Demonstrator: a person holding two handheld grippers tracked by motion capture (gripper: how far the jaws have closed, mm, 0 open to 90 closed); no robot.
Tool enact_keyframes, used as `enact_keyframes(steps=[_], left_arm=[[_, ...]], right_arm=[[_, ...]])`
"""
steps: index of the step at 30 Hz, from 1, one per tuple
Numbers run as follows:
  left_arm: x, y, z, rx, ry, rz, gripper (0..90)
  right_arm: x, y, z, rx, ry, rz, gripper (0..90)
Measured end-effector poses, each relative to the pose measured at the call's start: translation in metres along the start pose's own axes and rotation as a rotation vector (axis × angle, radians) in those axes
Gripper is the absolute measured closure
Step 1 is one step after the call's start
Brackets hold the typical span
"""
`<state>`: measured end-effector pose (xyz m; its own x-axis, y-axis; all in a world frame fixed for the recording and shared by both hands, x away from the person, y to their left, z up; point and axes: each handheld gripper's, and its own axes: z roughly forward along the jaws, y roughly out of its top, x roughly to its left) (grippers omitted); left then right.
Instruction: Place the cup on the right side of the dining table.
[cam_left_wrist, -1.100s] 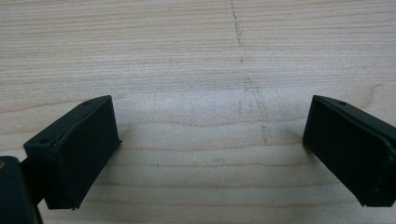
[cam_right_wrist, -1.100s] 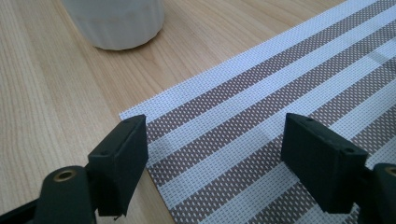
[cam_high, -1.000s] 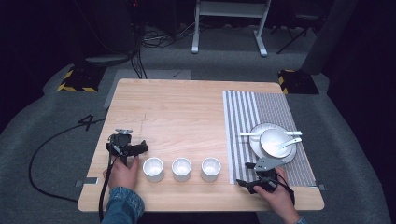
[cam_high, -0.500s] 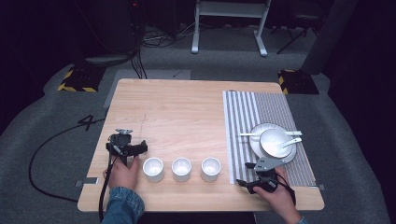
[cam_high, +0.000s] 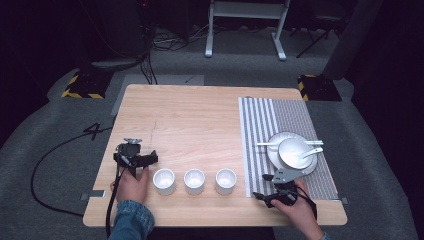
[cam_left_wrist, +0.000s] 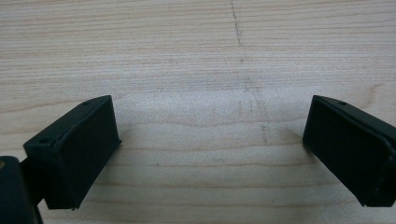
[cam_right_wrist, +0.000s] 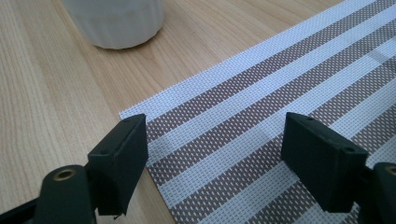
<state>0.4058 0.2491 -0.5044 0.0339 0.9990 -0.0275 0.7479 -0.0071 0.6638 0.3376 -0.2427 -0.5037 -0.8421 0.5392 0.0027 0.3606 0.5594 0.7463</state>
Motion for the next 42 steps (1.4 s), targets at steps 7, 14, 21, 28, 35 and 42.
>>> enact_keyframes(steps=[7,14,21,28,35,42], left_arm=[[0.0,0.0,0.0,0.0,0.0,0.0,3.7],[0.0,0.0,0.0,0.0,0.0,0.0,3.7],[0.0,0.0,0.0,0.0,0.0,0.0,3.7],[0.0,0.0,0.0,0.0,0.0,-0.001,3.6],[0.0,0.0,0.0,0.0,-0.001,-0.001,3.6],[0.0,0.0,0.0,0.0,-0.001,-0.001,3.6]], right_arm=[[0.002,0.003,0.0,-0.007,0.017,0.028,23.2],[0.009,0.023,-0.01,-0.02,0.028,-0.002,21.9],[0.022,0.049,-0.013,-0.051,0.056,-0.05,20.9],[0.028,0.065,-0.011,-0.049,0.089,-0.071,18.1],[0.032,0.08,-0.004,-0.066,0.103,-0.08,16.5],[0.039,0.093,0.008,-0.076,0.122,-0.096,16.6]])
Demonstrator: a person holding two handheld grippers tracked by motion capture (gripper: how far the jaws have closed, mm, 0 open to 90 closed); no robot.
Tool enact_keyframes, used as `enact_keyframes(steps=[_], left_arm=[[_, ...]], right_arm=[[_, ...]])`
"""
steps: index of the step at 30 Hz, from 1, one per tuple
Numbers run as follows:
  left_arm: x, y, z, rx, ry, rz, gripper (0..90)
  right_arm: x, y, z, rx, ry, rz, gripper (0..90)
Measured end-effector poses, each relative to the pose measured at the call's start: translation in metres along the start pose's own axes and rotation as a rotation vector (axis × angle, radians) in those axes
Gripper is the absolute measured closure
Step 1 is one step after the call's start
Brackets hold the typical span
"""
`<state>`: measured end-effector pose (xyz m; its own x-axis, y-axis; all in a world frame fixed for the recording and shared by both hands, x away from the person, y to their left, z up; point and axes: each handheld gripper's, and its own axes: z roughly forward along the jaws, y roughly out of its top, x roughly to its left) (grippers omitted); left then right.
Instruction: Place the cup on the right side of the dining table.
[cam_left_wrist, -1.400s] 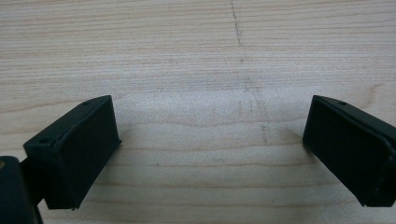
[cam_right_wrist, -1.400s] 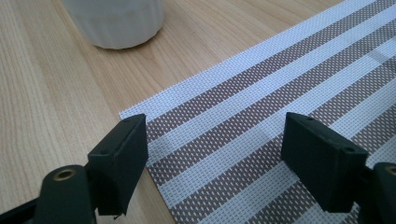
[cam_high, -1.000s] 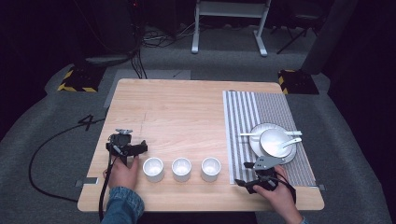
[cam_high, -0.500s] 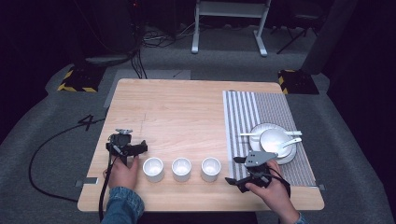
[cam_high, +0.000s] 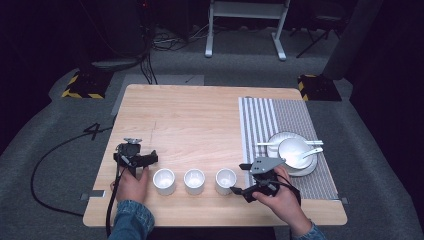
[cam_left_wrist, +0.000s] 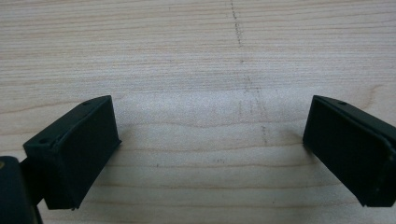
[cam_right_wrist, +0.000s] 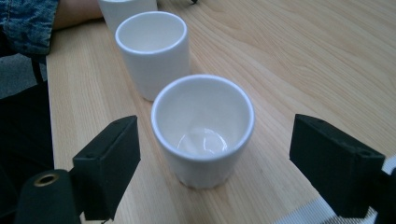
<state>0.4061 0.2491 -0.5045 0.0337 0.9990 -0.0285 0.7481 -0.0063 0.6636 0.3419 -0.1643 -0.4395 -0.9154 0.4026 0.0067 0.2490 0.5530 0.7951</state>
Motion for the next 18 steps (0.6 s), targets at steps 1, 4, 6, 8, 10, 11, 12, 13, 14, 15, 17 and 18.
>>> enact_keyframes(steps=[1,4,6,8,10,11,12,13,14,15,17,18], left_arm=[[0.0,0.0,0.0,0.0,0.0,0.0,3.6],[0.0,0.0,0.0,0.0,0.0,0.0,3.6],[0.0,0.0,0.0,0.0,0.0,0.0,3.6],[0.0,0.0,0.0,0.0,0.0,0.0,3.6],[0.0,0.0,0.0,0.0,0.0,0.0,3.6],[0.0,0.0,0.0,0.0,0.0,0.0,3.6],[0.0,0.0,0.0,0.0,0.0,0.0,3.6],[0.0,0.0,0.0,0.0,0.0,0.0,3.6],[0.0,0.0,0.0,0.0,0.0,0.0,3.6],[0.0,0.0,0.0,0.0,0.0,0.001,3.6],[0.0,0.0,0.0,0.001,0.0,0.001,3.6],[0.0,0.0,0.0,0.001,0.0,0.001,3.6]], right_arm=[[0.001,0.004,0.005,-0.003,0.003,-0.008,16.6],[0.002,0.006,0.011,-0.004,0.009,-0.01,16.5],[0.003,0.008,0.02,-0.004,0.016,-0.01,16.5],[0.003,0.007,0.026,0.001,0.026,-0.007,16.5],[0.002,0.006,0.029,0.004,0.03,-0.009,16.5],[0.002,0.004,0.034,0.003,0.034,0.002,16.5],[0.002,0.004,0.034,0.003,0.034,0.002,16.5],[0.0,0.001,0.039,0.001,0.036,0.017,16.5],[0.0,0.001,0.039,0.001,0.036,0.017,16.5],[-0.001,-0.002,0.044,-0.002,0.035,0.033,16.3],[-0.002,-0.004,0.048,0.0,0.038,0.034,16.3],[-0.002,-0.004,0.048,0.0,0.038,0.034,16.3]])
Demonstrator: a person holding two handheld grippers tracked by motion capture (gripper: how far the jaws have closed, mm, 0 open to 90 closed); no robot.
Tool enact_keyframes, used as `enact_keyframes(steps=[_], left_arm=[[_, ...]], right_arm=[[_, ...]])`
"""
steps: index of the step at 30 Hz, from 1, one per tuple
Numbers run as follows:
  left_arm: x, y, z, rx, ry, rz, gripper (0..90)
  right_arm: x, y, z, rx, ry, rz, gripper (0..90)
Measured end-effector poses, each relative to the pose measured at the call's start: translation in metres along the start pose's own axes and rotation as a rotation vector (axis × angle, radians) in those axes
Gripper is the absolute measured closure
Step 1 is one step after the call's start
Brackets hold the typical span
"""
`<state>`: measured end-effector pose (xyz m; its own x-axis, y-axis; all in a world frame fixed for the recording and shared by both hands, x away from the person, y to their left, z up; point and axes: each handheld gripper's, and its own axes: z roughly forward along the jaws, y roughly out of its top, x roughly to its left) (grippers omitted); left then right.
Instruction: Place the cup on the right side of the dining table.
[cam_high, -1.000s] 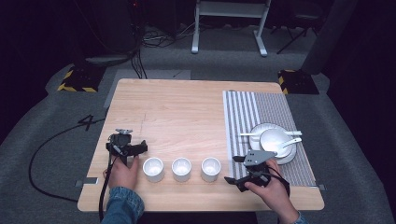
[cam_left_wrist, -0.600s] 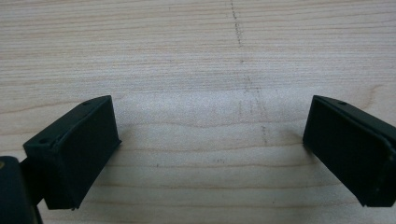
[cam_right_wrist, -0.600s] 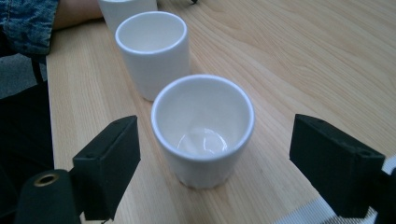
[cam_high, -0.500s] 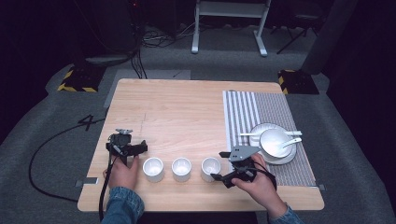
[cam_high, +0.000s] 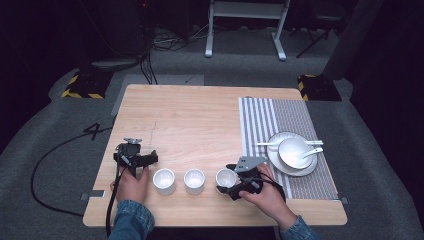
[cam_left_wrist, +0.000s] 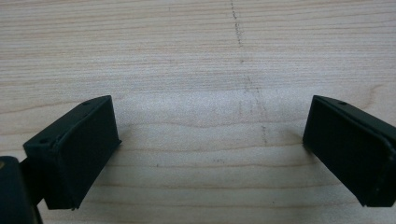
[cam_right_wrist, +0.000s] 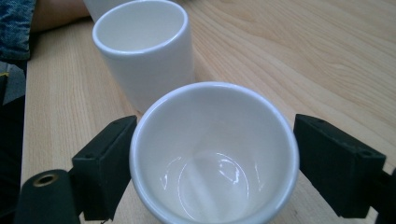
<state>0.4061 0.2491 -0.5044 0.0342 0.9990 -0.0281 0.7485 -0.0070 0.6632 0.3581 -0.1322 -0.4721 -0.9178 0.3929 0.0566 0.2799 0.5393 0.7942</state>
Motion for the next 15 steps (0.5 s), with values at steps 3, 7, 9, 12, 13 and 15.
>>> enact_keyframes(steps=[3,7,9,12,13,15], left_arm=[[0.0,0.0,0.0,0.0,0.0,0.0,3.6],[0.0,0.0,0.0,0.0,0.0,-0.001,3.6],[0.0,0.0,0.0,0.0,0.0,-0.001,3.6],[0.0,0.0,0.0,-0.001,0.001,0.0,3.6],[0.0,0.0,0.0,-0.001,0.001,-0.001,3.7],[0.0,0.0,0.0,-0.001,0.001,-0.002,3.7]], right_arm=[[0.0,-0.001,0.006,-0.004,0.001,0.009,16.2],[0.004,-0.004,0.014,0.015,0.006,-0.014,22.2],[0.003,-0.005,0.014,0.012,-0.003,-0.015,25.7],[0.003,-0.005,0.014,0.014,0.001,-0.026,26.2],[0.002,-0.004,0.014,0.015,0.006,-0.026,26.3],[0.001,-0.003,0.014,0.027,0.013,-0.034,26.5]])
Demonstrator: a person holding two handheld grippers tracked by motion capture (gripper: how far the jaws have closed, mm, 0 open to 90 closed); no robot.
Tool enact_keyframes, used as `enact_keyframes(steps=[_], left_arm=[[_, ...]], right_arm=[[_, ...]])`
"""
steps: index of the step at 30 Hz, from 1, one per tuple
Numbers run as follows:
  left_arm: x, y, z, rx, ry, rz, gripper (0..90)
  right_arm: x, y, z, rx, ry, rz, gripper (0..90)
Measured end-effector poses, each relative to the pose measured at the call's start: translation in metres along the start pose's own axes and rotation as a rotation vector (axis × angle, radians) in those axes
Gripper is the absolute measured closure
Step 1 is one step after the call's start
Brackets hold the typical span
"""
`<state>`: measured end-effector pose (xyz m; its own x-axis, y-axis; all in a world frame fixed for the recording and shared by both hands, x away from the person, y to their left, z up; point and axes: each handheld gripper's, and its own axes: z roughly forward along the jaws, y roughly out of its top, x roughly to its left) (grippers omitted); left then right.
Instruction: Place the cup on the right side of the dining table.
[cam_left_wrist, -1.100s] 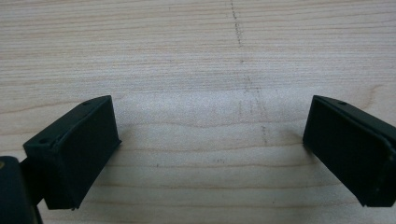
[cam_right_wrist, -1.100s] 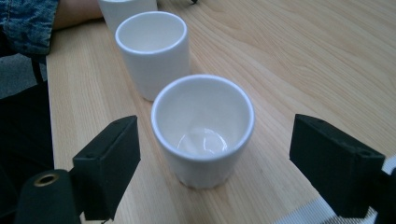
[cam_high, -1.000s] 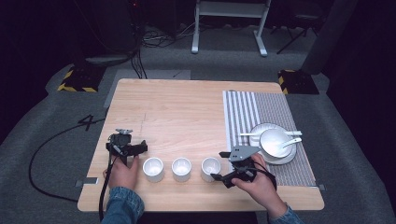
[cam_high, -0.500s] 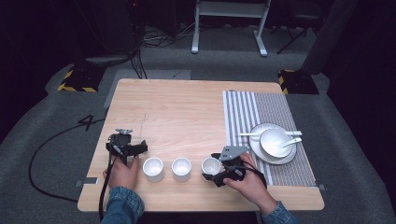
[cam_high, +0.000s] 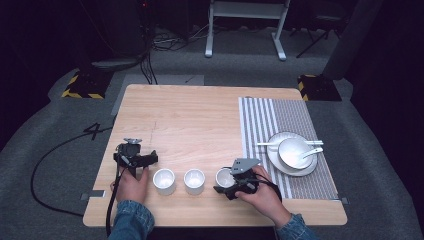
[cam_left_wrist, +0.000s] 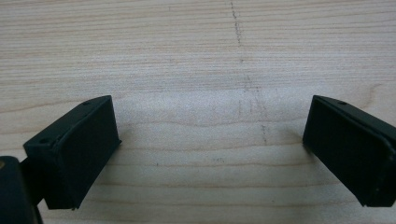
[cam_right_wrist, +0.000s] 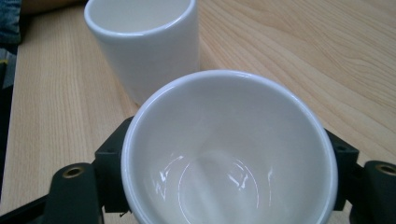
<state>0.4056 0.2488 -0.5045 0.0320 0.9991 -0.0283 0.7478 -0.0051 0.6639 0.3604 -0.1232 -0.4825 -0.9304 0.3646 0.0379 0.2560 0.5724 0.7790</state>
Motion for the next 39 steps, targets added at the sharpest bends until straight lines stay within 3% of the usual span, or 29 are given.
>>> enact_keyframes(steps=[16,39], left_arm=[[0.0,0.0,0.0,0.001,0.0,0.001,3.6],[0.0,0.0,0.0,0.001,0.0,0.0,3.6]], right_arm=[[0.0,0.007,-0.002,0.071,0.0,-0.031,26.7],[-0.01,0.044,-0.028,0.072,-0.015,-0.063,26.8]])
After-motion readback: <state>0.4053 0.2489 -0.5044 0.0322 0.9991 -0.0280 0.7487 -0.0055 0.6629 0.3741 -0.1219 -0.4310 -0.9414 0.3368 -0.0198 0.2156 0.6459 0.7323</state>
